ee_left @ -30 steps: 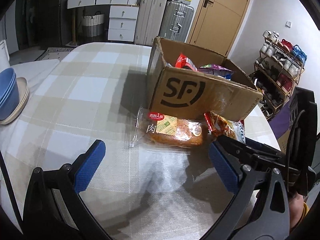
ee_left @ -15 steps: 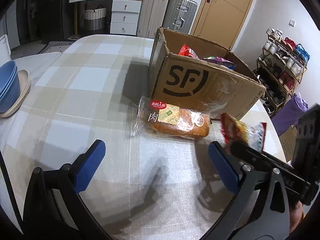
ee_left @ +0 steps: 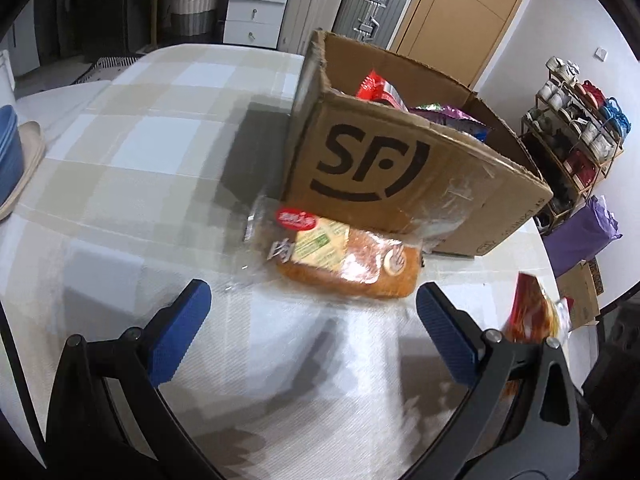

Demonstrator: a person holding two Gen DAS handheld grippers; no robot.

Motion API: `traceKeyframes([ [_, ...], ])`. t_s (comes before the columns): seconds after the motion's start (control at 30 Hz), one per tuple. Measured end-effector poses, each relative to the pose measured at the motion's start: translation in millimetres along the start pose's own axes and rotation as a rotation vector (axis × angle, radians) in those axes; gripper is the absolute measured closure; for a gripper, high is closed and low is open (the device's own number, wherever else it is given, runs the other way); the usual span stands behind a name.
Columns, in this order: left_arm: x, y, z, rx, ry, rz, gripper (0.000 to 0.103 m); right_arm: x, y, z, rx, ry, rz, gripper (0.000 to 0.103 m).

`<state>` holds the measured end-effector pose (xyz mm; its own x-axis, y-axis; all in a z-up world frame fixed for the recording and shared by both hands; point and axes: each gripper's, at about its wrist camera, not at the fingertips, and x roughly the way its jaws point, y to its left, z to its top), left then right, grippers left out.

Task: Organize snacks
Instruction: 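Grasp the white-and-red noodle snack bag with the right gripper, then grasp the wrapped bread cake with the left gripper while the right gripper holds the noodle bag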

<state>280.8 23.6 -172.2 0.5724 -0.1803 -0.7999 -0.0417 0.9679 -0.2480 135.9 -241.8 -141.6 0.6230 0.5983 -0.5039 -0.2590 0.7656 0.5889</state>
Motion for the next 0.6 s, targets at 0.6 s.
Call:
traceKeyframes([
  [0.6,45.5,-56.7,22.3,0.177,0.029,0.152,0.0,-23.2,-15.5,-3.8,0.06,-0.062,0.051,0.049],
])
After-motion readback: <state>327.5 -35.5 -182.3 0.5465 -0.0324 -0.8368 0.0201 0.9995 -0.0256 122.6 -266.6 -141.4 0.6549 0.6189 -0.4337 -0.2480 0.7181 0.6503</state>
